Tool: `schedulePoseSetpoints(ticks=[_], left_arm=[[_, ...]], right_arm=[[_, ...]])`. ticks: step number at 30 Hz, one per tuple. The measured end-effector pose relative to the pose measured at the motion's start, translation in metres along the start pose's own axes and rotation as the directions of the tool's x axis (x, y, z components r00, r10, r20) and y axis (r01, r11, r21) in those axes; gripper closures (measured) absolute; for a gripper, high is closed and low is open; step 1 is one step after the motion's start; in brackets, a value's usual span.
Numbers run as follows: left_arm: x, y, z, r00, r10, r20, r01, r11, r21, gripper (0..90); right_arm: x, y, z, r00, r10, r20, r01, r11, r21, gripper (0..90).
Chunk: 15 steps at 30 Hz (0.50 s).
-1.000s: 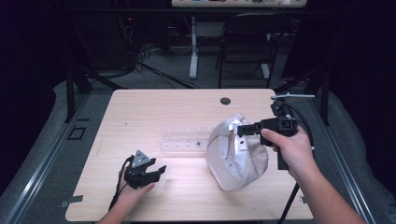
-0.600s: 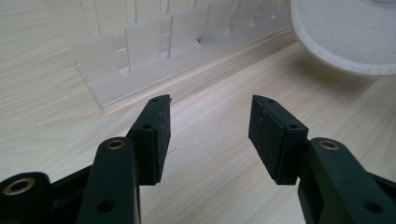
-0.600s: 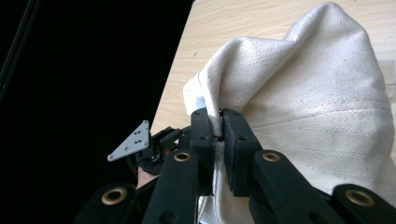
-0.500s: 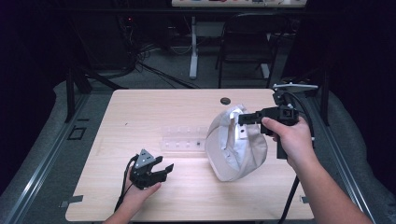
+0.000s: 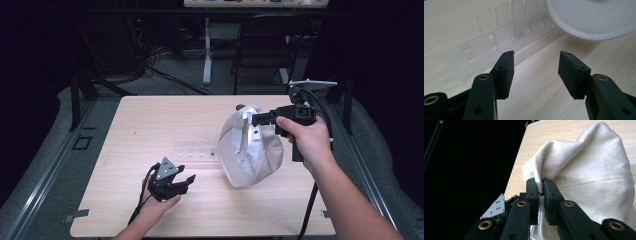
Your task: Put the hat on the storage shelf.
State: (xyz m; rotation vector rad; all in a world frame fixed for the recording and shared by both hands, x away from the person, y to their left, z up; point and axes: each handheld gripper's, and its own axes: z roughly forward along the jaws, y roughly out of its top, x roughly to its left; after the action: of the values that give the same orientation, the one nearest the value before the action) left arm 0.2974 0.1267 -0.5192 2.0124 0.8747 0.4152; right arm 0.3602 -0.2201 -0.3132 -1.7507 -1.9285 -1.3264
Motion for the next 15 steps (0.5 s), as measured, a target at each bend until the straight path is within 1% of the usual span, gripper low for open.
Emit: schedulePoseSetpoints(ticks=[1, 2, 3, 4, 5, 6, 7, 10, 12, 15], left_arm=[[-0.005, 0.004, 0.002, 0.9998, 0.02, 0.002, -0.02, 0.9998, -0.007, 45.3], [-0.005, 0.004, 0.002, 0.9998, 0.02, 0.002, -0.02, 0.9998, -0.007, 45.3], [-0.009, 0.008, 0.004, 0.9985, 0.053, -0.014, -0.053, 0.9986, -0.002, 45.3], [-0.011, 0.01, 0.005, 0.998, 0.061, -0.017, -0.061, 0.9981, 0.002, 45.3], [-0.011, 0.01, 0.005, 0.998, 0.061, -0.017, -0.061, 0.9981, 0.002, 45.3], [-0.014, 0.014, 0.008, 0.997, 0.076, -0.014, -0.076, 0.9971, 0.002, 45.1], [-0.014, 0.014, 0.008, 0.997, 0.076, -0.014, -0.076, 0.9971, 0.002, 45.0], [-0.02, 0.019, 0.01, 0.9957, 0.092, -0.006, -0.092, 0.9958, -0.001, 43.9], [-0.025, 0.024, 0.011, 0.9946, 0.103, -0.015, -0.103, 0.9946, -0.007, 41.4], [-0.027, 0.026, 0.012, 0.9942, 0.106, -0.021, -0.106, 0.9943, -0.006, 39.5]], right_arm=[[0.002, 0.002, 0.001, 1.0, 0.003, 0.0, -0.003, 1.0, -0.003, 83.6], [0.003, 0.003, 0.001, 1.0, 0.003, 0.001, -0.003, 1.0, -0.008, 83.6], [0.003, 0.004, 0.001, 1.0, 0.001, 0.0, -0.001, 1.0, -0.007, 83.5], [0.004, 0.004, 0.002, 1.0, 0.002, -0.001, -0.002, 1.0, -0.006, 83.6], [0.004, 0.004, 0.002, 1.0, 0.002, -0.001, -0.002, 1.0, -0.006, 83.6], [0.004, 0.006, 0.003, 1.0, 0.006, 0.003, -0.006, 1.0, -0.004, 83.6], [0.004, 0.006, 0.003, 1.0, 0.006, 0.003, -0.006, 1.0, -0.004, 83.6], [0.005, 0.008, 0.006, 1.0, 0.008, 0.002, -0.008, 1.0, -0.009, 83.5], [0.006, 0.011, 0.007, 0.9999, 0.014, -0.006, -0.014, 1.0, -0.016, 83.6], [0.006, 0.014, 0.008, 0.9999, 0.014, -0.008, -0.014, 1.0, -0.019, 83.6]])
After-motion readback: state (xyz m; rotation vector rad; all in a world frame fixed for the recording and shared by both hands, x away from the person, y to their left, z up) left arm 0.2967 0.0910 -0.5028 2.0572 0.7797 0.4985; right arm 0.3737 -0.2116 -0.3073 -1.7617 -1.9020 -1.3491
